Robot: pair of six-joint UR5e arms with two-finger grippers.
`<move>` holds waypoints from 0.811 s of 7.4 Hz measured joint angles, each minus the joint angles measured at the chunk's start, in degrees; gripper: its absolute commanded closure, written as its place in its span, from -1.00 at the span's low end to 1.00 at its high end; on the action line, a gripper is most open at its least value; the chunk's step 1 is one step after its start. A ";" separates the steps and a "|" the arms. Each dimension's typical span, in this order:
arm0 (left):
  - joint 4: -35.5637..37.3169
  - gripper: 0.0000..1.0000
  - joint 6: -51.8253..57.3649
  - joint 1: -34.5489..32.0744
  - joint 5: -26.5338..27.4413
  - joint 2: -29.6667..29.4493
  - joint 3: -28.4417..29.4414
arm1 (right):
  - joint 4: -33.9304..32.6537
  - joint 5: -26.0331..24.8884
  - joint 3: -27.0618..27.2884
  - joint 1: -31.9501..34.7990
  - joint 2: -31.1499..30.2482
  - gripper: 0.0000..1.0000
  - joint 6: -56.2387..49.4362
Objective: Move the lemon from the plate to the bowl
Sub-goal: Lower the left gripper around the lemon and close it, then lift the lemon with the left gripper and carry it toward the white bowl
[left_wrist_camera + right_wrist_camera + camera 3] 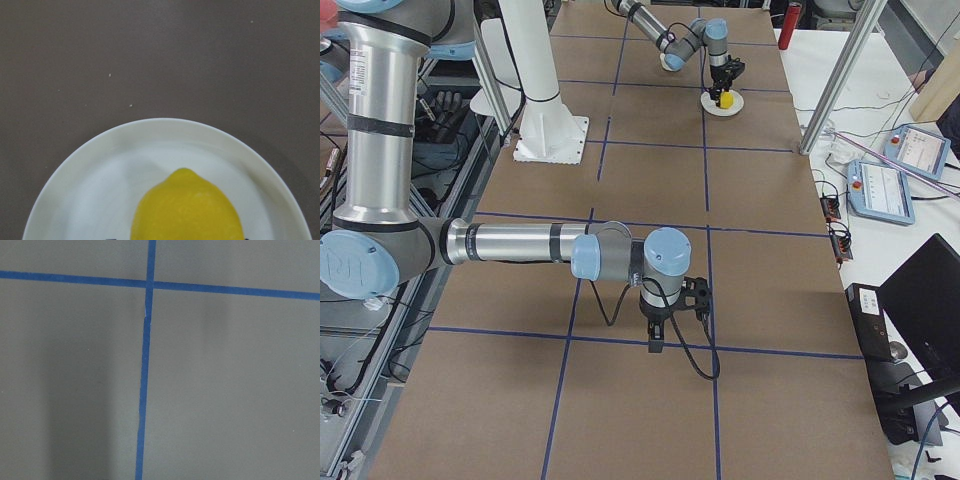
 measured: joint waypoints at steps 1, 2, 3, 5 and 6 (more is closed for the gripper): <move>0.26 0.95 -0.08 -0.12 -0.17 0.07 -0.64 | 0.00 0.00 0.00 0.00 0.00 -1.00 0.00; 1.07 1.00 -0.12 -0.60 -0.38 0.59 -2.83 | 0.00 0.00 0.00 0.00 0.00 -1.00 0.00; 2.88 1.00 -0.12 -1.35 -1.10 2.72 -7.68 | 0.00 0.00 0.00 0.00 0.00 -1.00 0.00; 8.19 1.00 -0.12 -2.49 -3.37 13.22 -23.70 | 0.00 0.00 0.00 0.00 0.00 -1.00 0.00; 11.32 1.00 -0.16 -2.98 -3.81 19.57 -30.90 | 0.00 0.00 0.00 0.00 0.00 -1.00 0.00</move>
